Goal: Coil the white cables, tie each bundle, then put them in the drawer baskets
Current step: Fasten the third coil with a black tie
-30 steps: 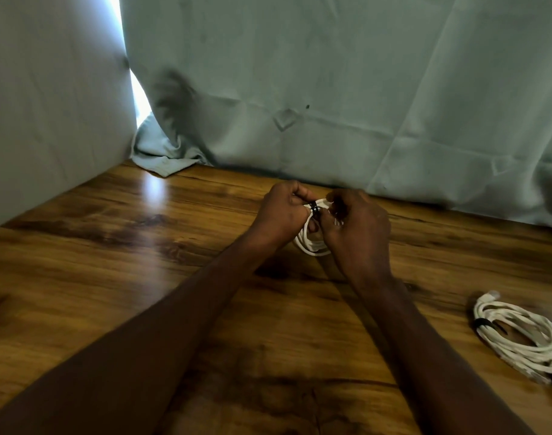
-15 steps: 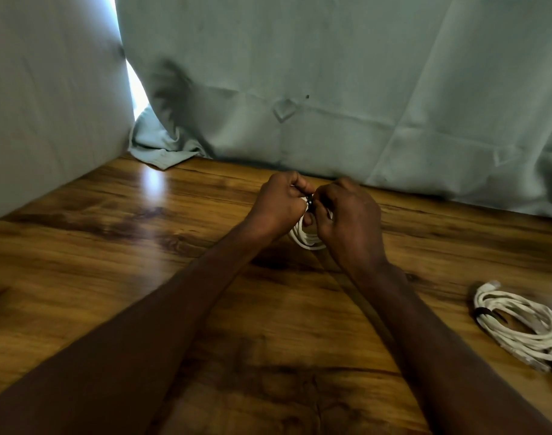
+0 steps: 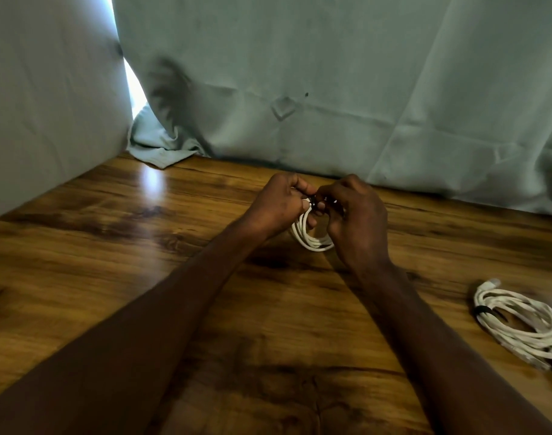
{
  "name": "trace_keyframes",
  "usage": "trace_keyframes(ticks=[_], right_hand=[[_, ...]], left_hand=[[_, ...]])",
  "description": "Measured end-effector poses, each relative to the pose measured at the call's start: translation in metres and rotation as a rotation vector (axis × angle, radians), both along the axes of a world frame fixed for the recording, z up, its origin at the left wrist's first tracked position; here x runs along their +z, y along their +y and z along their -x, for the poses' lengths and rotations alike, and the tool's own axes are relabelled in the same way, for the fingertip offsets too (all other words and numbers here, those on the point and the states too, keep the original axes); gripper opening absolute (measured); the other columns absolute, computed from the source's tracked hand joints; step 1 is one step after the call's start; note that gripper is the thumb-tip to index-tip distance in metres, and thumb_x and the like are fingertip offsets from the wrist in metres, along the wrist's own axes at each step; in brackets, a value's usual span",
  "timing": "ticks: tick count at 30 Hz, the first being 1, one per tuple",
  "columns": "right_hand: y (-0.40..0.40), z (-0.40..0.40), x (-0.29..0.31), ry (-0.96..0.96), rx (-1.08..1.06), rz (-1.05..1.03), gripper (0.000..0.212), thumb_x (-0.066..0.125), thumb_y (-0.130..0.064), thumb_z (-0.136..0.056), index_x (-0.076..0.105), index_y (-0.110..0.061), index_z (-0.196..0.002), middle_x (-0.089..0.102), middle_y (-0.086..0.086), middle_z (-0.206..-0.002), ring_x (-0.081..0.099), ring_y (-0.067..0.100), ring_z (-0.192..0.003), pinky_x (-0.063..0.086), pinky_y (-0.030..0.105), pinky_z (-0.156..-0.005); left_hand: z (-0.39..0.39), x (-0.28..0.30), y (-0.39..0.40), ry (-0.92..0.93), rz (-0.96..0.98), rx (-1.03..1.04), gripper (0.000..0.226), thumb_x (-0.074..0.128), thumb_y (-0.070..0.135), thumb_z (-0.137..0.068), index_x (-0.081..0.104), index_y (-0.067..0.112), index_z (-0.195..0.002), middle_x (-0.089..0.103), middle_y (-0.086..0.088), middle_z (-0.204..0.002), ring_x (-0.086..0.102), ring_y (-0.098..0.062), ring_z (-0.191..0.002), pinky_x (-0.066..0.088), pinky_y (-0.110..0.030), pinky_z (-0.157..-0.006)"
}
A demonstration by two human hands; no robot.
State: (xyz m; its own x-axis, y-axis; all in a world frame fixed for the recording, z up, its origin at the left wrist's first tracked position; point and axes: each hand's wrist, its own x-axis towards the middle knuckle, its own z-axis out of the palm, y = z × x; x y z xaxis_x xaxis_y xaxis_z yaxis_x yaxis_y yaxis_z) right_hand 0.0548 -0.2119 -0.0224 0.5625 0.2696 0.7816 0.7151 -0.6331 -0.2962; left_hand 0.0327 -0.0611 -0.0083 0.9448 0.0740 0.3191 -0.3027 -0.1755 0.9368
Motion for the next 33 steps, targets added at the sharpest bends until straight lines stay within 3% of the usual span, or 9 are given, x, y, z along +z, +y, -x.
trace_keyframes(ticks=[3,5,13,15,17,19,23,28,33], right_hand=[[0.004,0.001,-0.001,-0.015,-0.004,0.028,0.030,0.059,-0.012,-0.076,0.079,-0.017,-0.098,0.062,-0.002,-0.087,0.054,0.019,-0.081,0.031,0.030,-0.064],[0.006,0.000,-0.003,0.013,0.018,-0.035,0.026,0.062,-0.008,-0.079,0.079,-0.016,-0.097,0.063,-0.002,-0.088,0.058,0.019,-0.081,0.038,0.032,-0.063],[-0.001,-0.010,-0.001,0.253,0.088,-0.256,0.033,0.076,-0.009,-0.086,0.071,-0.033,-0.109,0.071,-0.006,-0.113,0.064,0.017,-0.110,0.049,0.029,-0.090],[0.003,-0.012,-0.003,0.522,0.278,-0.446,0.027,0.072,0.000,-0.090,0.072,-0.016,-0.111,0.076,0.004,-0.108,0.071,0.017,-0.100,0.054,0.027,-0.084],[0.005,-0.012,-0.004,0.719,0.403,-0.623,0.024,0.068,0.003,-0.091,0.071,-0.005,-0.114,0.077,0.016,-0.102,0.075,0.028,-0.091,0.060,0.039,-0.080],[0.004,-0.011,-0.004,0.803,0.438,-0.713,0.024,0.066,0.001,-0.090,0.070,0.000,-0.114,0.075,0.025,-0.099,0.072,0.036,-0.082,0.060,0.046,-0.079],[0.002,-0.003,0.001,0.857,0.462,-0.733,0.020,0.061,0.006,-0.094,0.062,0.007,-0.114,0.068,0.029,-0.080,0.062,0.030,-0.058,0.054,0.046,-0.069],[0.005,-0.002,0.004,0.922,0.483,-0.794,0.016,0.061,0.005,-0.094,0.068,0.002,-0.108,0.070,0.017,-0.076,0.061,0.029,-0.061,0.055,0.044,-0.071],[0.001,-0.006,0.006,0.972,0.535,-0.825,0.019,0.064,0.005,-0.092,0.074,-0.006,-0.103,0.074,0.017,-0.088,0.066,0.027,-0.079,0.055,0.040,-0.079]], left_hand=[[0.003,0.000,0.000,0.029,0.036,0.005,0.026,0.047,-0.023,-0.087,0.063,-0.006,-0.098,0.070,-0.014,-0.077,0.066,-0.017,-0.050,0.053,-0.024,-0.049],[0.004,0.001,0.001,0.051,0.058,0.013,0.028,0.045,-0.022,-0.088,0.064,-0.004,-0.098,0.070,-0.014,-0.078,0.065,-0.016,-0.051,0.054,-0.025,-0.049],[-0.002,0.002,0.002,0.038,0.049,-0.001,0.024,0.045,-0.021,-0.090,0.060,-0.011,-0.105,0.070,-0.020,-0.077,0.065,-0.018,-0.051,0.058,-0.031,-0.053],[-0.002,0.000,0.005,0.024,0.020,-0.018,0.024,0.046,-0.021,-0.089,0.060,-0.009,-0.104,0.071,-0.016,-0.072,0.065,-0.020,-0.052,0.058,-0.034,-0.056],[-0.002,-0.001,0.005,-0.005,-0.027,-0.041,0.025,0.048,-0.022,-0.086,0.060,-0.005,-0.101,0.071,-0.009,-0.066,0.065,-0.021,-0.053,0.058,-0.035,-0.059],[-0.003,-0.002,0.003,-0.030,-0.069,-0.056,0.025,0.049,-0.021,-0.086,0.060,-0.005,-0.101,0.071,-0.008,-0.065,0.066,-0.021,-0.053,0.058,-0.033,-0.060],[-0.002,-0.002,-0.003,-0.073,-0.127,-0.076,0.025,0.050,-0.020,-0.085,0.058,-0.008,-0.105,0.069,-0.005,-0.060,0.066,-0.023,-0.056,0.053,-0.025,-0.058],[-0.001,-0.003,-0.003,-0.069,-0.108,-0.063,0.026,0.046,-0.023,-0.082,0.058,-0.010,-0.101,0.069,-0.004,-0.059,0.064,-0.022,-0.052,0.053,-0.030,-0.060],[-0.004,-0.001,0.001,-0.018,-0.017,-0.025,0.028,0.043,-0.026,-0.087,0.055,-0.009,-0.106,0.067,-0.023,-0.076,0.061,-0.019,-0.047,0.054,-0.031,-0.050]])
